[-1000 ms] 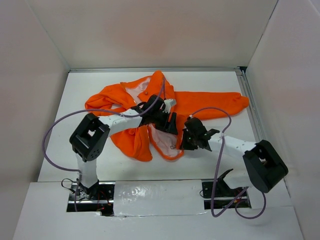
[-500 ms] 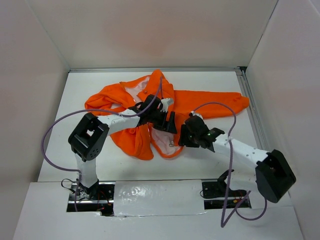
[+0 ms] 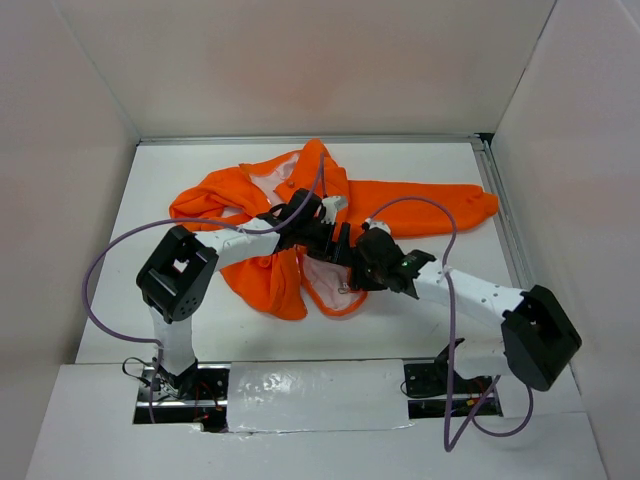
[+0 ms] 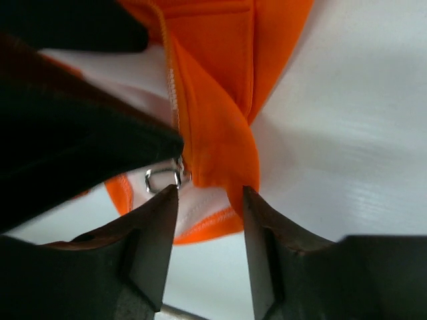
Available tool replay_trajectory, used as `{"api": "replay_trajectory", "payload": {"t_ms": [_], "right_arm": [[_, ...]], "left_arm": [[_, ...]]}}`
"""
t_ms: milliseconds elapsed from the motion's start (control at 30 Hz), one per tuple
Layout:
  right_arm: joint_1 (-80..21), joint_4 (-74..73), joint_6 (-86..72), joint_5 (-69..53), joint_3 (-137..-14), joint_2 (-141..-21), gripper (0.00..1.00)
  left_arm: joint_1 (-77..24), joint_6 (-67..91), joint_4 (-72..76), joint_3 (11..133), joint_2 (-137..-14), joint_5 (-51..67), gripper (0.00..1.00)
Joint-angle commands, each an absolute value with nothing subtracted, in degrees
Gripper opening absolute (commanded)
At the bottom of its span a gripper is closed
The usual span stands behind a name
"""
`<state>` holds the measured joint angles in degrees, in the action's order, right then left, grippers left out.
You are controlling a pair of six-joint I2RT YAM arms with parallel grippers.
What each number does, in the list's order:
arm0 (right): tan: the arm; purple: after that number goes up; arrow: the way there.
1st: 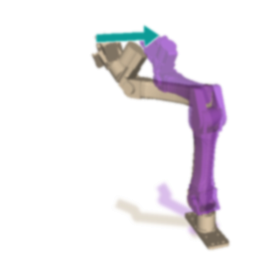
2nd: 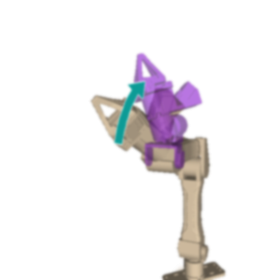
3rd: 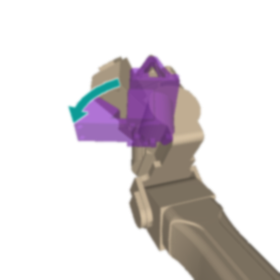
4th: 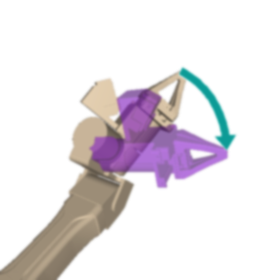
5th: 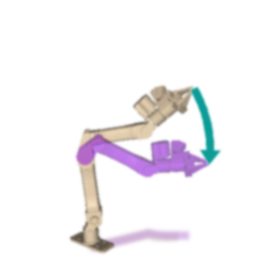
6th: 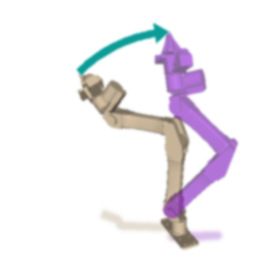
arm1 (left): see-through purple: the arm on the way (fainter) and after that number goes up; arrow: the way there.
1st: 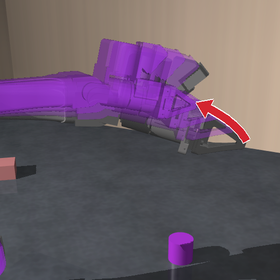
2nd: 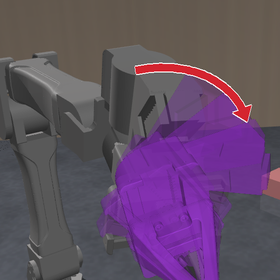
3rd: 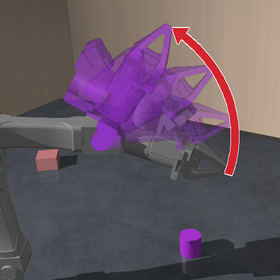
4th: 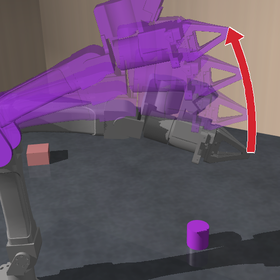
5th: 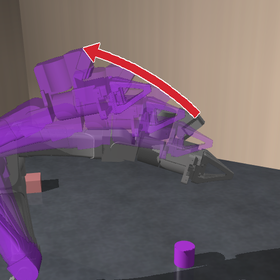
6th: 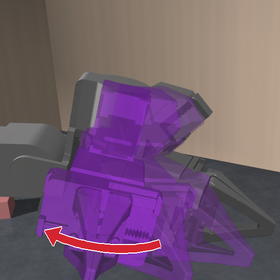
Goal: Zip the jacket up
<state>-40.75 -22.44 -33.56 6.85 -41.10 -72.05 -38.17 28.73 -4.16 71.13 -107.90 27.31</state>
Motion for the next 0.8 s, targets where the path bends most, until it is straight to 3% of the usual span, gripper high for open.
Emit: {"api": "replay_trajectory", "payload": {"t_ms": [0,767], "right_arm": [[-41.22,-20.05,-34.01,9.76,-45.00,-75.75,0.49],[-39.29,-5.81,-33.57,1.32,-42.98,-85.08,0.45]], "left_arm": [[-38.06,28.48,-2.72,72.07,-106.26,28.30,0.83],[-38.06,28.04,-1.41,71.28,-107.31,28.48,0.83]]}}
